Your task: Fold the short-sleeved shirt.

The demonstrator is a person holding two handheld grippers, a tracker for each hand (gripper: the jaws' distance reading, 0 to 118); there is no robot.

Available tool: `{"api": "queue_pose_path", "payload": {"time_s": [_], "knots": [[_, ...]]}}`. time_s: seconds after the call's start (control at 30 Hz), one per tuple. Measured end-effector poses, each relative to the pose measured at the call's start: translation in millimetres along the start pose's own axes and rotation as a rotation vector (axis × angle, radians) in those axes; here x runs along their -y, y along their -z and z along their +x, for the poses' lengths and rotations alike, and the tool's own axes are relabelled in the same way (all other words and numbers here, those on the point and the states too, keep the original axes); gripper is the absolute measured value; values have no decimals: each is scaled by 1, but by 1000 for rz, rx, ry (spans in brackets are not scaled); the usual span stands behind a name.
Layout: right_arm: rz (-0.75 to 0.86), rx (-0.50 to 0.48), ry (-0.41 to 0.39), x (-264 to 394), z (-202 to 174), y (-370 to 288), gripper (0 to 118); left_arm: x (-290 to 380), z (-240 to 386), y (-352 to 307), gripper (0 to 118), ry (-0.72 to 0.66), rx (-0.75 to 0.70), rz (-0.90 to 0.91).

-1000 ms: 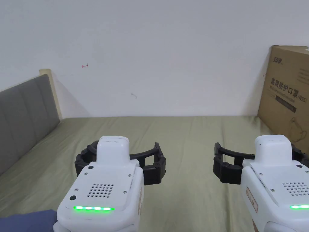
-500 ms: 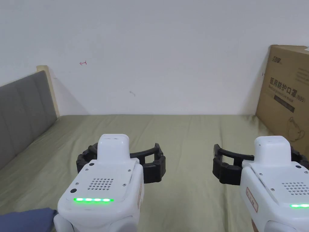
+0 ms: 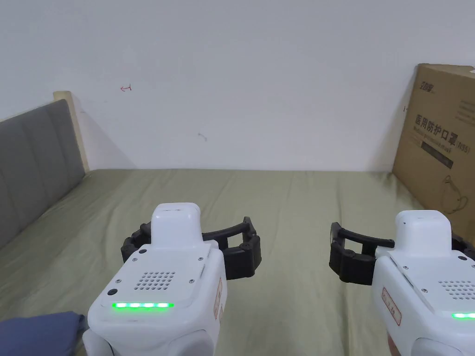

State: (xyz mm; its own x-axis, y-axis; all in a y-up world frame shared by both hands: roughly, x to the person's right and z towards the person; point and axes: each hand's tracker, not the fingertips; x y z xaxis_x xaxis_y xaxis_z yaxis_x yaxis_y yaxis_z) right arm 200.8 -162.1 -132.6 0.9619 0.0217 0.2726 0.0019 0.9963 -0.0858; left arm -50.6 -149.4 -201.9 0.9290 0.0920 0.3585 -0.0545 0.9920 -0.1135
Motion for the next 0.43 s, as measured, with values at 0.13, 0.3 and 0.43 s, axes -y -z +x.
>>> {"api": "queue_pose_path", "payload": {"time_s": [0.13,0.3,0.43], "knots": [[-3,2,2,0,1,0,118,-2,1,0,118,-28,17,-17],[0,0,1,-2,1,-2,118,-2,0,-2,118,-58,20,-12],[-2,-1,-2,-1,1,-3,118,-1,1,-1,118,-61,28,-28]]}}
